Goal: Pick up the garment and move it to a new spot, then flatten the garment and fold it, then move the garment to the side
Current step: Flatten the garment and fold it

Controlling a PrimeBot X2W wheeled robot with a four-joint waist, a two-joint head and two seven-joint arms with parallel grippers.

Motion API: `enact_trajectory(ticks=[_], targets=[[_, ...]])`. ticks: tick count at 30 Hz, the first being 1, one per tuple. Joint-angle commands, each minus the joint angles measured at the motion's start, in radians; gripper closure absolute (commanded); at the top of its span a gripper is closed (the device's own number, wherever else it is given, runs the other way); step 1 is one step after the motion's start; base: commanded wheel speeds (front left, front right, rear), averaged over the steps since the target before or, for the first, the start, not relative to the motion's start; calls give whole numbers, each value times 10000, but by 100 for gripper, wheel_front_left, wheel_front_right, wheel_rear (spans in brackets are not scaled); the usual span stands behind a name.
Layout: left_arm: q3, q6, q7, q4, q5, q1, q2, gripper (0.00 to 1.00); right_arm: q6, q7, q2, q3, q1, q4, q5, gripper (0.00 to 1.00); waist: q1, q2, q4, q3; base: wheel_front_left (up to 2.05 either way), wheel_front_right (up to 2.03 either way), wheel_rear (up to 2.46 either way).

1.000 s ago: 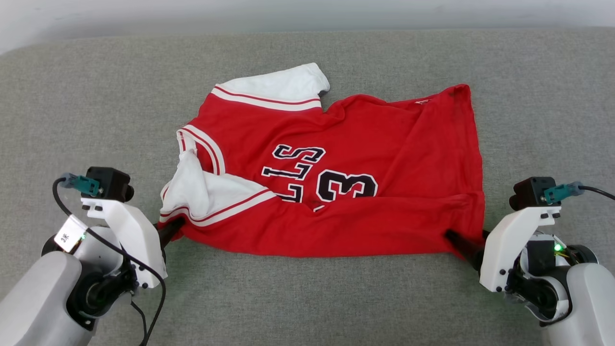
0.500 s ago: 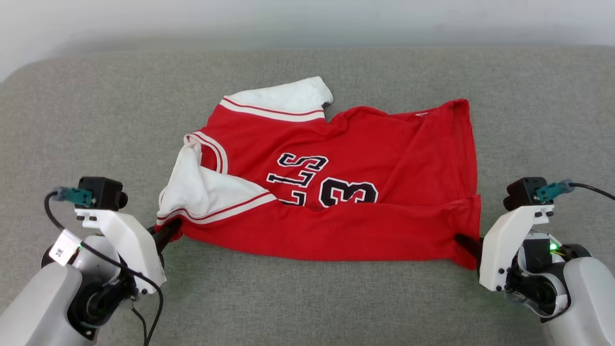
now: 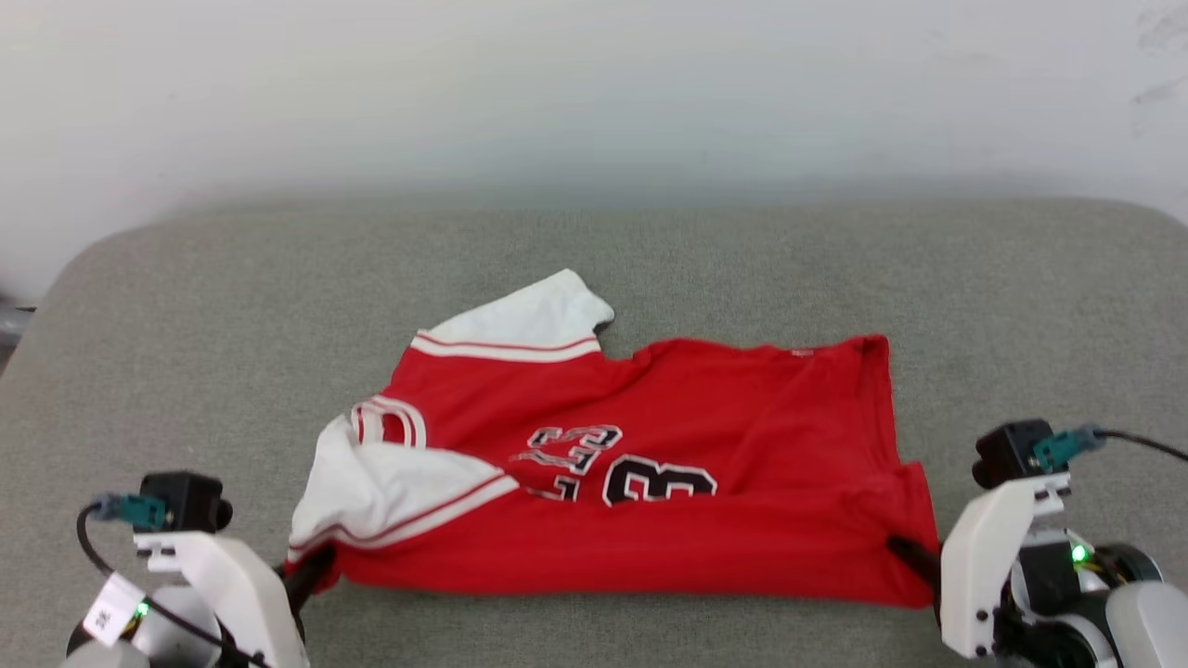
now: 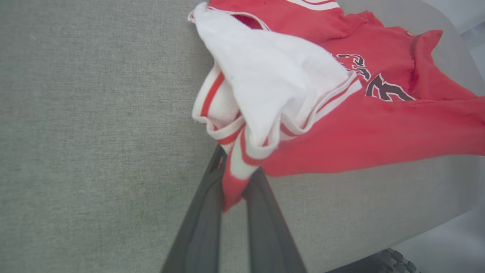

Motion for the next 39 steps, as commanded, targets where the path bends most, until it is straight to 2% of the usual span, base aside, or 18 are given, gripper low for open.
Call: enact_trajectory(ticks=[1, 5, 10, 15, 16, 17, 18, 19, 20, 21, 27, 32, 35, 39], targets=[[57, 124, -11, -131, -59, 300, 92, 100, -4, 60, -54, -76, 300, -134, 37, 100, 1, 0, 48, -213, 0, 0, 0], [108, 508, -78, -446, -325, 1253, 97, 100, -4, 239, 87, -350, 1192, -528, -26, 100, 1, 0, 114, -368, 0, 0, 0], [19, 764, -208, -242, -596, 2110, -145, 100, -4, 139, 387, -695, 2224, -507, -212, 100, 1, 0, 192, -492, 0, 0, 0], [-153, 555, -246, 275, -741, 2134, -503, 100, -4, -460, 617, -896, 2743, -323, -418, 100, 1, 0, 265, -498, 0, 0, 0], [-208, 553, -161, 431, -734, 2070, -524, 100, -4, -652, 678, -926, 2801, -183, -425, 95, 1, 0, 261, -497, 0, 0, 0], [-234, 576, -138, 561, -693, 1995, -545, 100, -4, -833, 696, -896, 2847, -72, -457, 52, 1, 0, 258, -500, 0, 0, 0], [-218, 578, -217, 663, -643, 1896, -576, 99, -4, -1087, 713, -888, 2817, -50, -457, 0, 1, 0, 244, -500, 0, 0, 0], [-202, 555, -288, 765, -624, 1820, -631, 56, -4, -1277, 733, -837, 2787, 12, -394, 0, 1, 0, 231, -502, 0, 0, 0], [-218, 521, -324, 858, -615, 1786, -674, 4, -4, -1489, 734, -761, 2773, 44, -327, 0, 1, 0, 222, -508, 0, 0, 0], [-215, 472, -384, 911, -612, 1737, -720, 0, -4, -1747, 747, -736, 2760, 33, -272, 0, 1, 0, 212, -513, 0, 0, 0], [9, 207, -1260, 1113, -233, 1285, -843, 0, -4, -3926, 959, -865, 2645, -308, -157, 0, 1, 0, 181, -545, 0, 0, 0], [290, 255, -2198, 1141, 167, 950, -901, 0, -4, -5735, 1135, -1048, 2476, -806, -814, 0, 1, 0, 105, -586, 0, 0, 0], [381, 426, -2808, 1077, 607, 699, -896, 0, -4, -6512, 1216, -1206, 2370, -1166, -1416, 0, 1, 0, 34, -556, 0, 0, 0], [516, 633, -3580, 816, 1108, 401, -928, 0, -4, -6899, 1392, -1304, 2161, -1783, -1932, 0, 1, 0, -155, -388, 0, 0, 0]])
